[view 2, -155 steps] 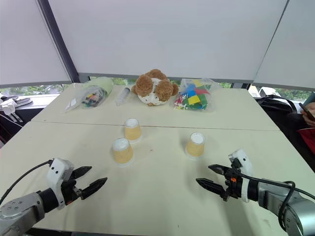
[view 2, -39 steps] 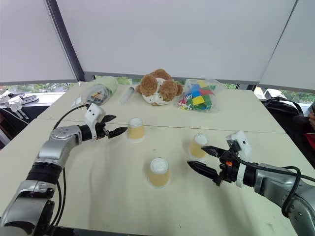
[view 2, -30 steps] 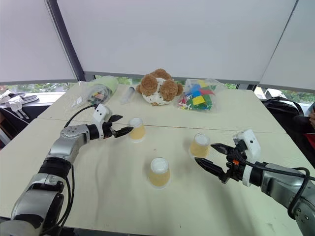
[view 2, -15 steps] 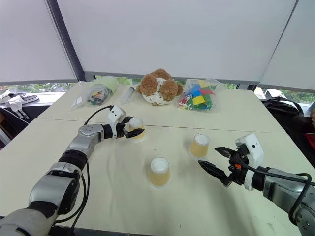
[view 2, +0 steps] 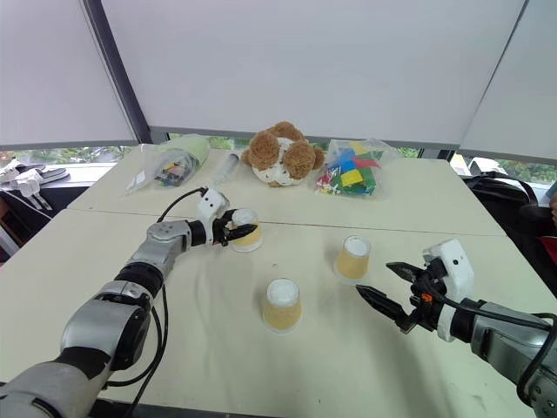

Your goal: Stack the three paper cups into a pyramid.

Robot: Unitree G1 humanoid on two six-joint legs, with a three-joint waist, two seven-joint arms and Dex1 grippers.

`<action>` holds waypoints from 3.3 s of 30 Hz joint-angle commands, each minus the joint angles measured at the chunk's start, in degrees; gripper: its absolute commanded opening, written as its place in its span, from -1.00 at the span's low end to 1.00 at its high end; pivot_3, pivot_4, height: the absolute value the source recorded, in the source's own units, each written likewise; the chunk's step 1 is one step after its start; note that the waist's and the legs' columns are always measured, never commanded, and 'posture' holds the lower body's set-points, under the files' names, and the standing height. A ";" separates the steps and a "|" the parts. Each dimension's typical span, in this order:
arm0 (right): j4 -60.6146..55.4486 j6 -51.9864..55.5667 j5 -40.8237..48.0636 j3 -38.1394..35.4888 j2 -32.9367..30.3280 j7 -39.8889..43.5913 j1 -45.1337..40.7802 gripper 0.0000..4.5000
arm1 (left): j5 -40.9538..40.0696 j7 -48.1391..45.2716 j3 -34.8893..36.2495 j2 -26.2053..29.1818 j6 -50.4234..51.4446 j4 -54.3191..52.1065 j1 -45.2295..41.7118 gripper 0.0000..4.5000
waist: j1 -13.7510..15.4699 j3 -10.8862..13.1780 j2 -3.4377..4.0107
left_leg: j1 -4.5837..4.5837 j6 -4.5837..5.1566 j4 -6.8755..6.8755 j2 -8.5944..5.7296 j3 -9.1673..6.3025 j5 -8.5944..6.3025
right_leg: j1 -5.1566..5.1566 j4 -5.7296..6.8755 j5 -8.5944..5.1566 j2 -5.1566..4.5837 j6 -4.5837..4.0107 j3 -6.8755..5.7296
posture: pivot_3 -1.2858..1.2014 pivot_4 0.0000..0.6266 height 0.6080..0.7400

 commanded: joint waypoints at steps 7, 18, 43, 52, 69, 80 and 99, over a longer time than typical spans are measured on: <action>-0.64 -1.82 -0.53 -0.99 0.34 0.56 0.23 1.00 | -11.36 -19.21 -3.91 10.45 24.07 -47.49 20.14 0.03 | -0.36 -0.07 0.14 | 0.04 -0.01 -0.03 0.10 0.01 0.01 | -0.06 0.12 -0.01 0.03 0.00 0.02 | 0.03 -0.52 1.00; 0.73 -2.38 -1.78 0.50 -0.12 2.19 -0.63 1.00 | -14.01 -14.05 -5.07 11.82 31.81 -63.91 30.60 0.03 | -0.02 -0.07 0.13 | 0.08 0.02 0.21 0.02 -0.09 -0.01 | 0.16 0.08 -0.01 -0.02 -0.01 0.00 | 0.03 -0.52 1.00; 3.47 -2.73 -4.51 2.34 -0.10 4.53 -3.94 1.00 | -12.23 -10.31 -8.68 12.60 27.58 -66.43 35.25 0.03 | -0.06 -0.07 0.14 | 0.09 0.02 0.17 0.03 -0.08 -0.01 | 0.14 0.07 -0.01 -0.01 -0.01 0.00 | 0.03 -0.52 1.00; 3.23 -2.57 -4.77 2.10 0.39 4.38 -3.89 1.00 | -12.40 -8.87 -8.57 12.05 28.12 -66.80 34.35 0.98 | -0.06 -0.07 0.13 | 0.09 0.02 0.17 0.03 -0.08 -0.01 | 0.14 0.07 -0.01 -0.01 -0.01 0.00 | 0.03 -0.52 1.00; 17.33 -11.69 -11.29 7.17 5.25 5.09 -12.74 1.00 | -27.21 -9.30 5.74 29.03 47.26 -83.79 38.32 0.98 | -0.45 -0.02 0.16 | 0.21 0.02 0.05 0.07 0.00 -0.01 | 0.13 0.08 -0.02 0.00 -0.02 0.03 | 0.03 -0.52 1.00; 31.85 -18.30 -17.22 15.68 9.63 10.42 -22.22 1.00 | -39.79 -1.20 15.08 33.26 59.62 -95.38 43.18 0.98 | -0.27 0.01 0.15 | 0.21 0.02 0.06 0.06 0.02 -0.01 | 0.13 0.07 -0.02 -0.02 -0.02 0.03 | 0.03 -0.52 1.00; 42.88 -25.33 -21.86 17.52 13.70 14.43 -29.29 0.00 | -40.11 5.36 13.74 31.97 56.69 -96.71 47.41 1.00 | -0.29 0.02 0.18 | 0.25 0.01 0.04 0.06 0.07 -0.01 | 0.13 0.07 -0.02 -0.03 -0.03 0.06 | 0.03 -0.52 1.00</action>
